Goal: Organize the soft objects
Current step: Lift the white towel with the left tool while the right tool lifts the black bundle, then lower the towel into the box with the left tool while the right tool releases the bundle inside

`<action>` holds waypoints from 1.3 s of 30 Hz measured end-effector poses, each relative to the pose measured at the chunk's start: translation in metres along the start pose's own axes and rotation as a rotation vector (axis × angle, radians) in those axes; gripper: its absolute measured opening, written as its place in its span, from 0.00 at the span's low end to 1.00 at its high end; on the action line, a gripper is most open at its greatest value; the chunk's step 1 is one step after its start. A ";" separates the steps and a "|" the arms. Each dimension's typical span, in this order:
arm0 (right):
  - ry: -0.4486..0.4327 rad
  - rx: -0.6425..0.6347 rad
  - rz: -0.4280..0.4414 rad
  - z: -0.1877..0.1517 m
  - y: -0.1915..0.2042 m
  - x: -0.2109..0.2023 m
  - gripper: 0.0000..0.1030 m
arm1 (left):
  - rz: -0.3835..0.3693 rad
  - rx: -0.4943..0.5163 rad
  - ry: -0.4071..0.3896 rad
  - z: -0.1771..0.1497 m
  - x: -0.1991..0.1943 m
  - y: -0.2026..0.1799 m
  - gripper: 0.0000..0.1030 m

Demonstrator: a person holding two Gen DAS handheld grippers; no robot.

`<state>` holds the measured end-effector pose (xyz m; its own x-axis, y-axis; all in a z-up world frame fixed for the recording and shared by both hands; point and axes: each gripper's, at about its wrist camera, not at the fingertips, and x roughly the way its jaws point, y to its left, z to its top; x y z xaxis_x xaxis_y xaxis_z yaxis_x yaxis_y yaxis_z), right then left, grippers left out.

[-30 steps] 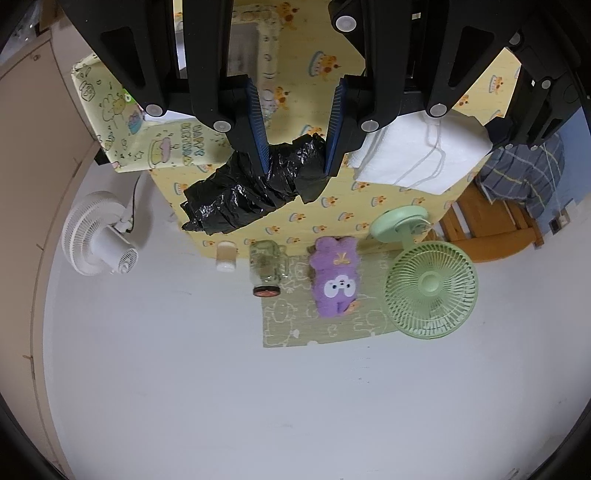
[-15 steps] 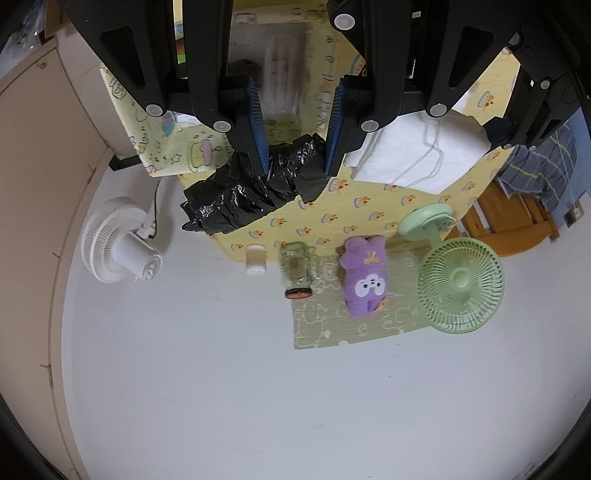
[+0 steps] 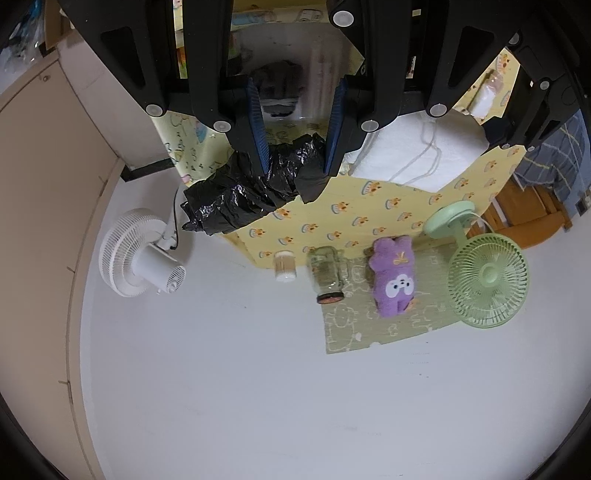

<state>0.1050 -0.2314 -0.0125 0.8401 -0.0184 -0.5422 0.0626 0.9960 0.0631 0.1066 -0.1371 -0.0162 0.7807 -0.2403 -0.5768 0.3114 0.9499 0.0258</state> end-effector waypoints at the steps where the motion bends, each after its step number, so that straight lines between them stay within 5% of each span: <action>1: 0.002 0.003 -0.004 -0.001 -0.002 0.000 0.33 | -0.005 0.004 0.003 0.000 0.002 -0.002 0.83; 13: 0.018 0.034 -0.054 -0.016 -0.031 0.003 0.33 | -0.081 0.065 0.067 -0.006 0.021 -0.030 0.85; 20: 0.040 0.056 -0.067 -0.026 -0.042 0.009 0.32 | -0.100 0.093 0.109 -0.013 0.032 -0.041 1.00; 25: 0.048 0.066 -0.066 -0.028 -0.045 0.011 0.32 | -0.110 0.107 0.120 -0.014 0.034 -0.045 1.00; 39: 0.076 0.071 0.010 -0.026 -0.038 0.024 0.35 | -0.030 0.114 0.116 -0.012 0.035 -0.033 1.00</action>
<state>0.1094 -0.2673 -0.0496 0.7974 0.0008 -0.6034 0.0947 0.9874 0.1265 0.1168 -0.1744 -0.0470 0.7040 -0.2375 -0.6693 0.3987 0.9121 0.0957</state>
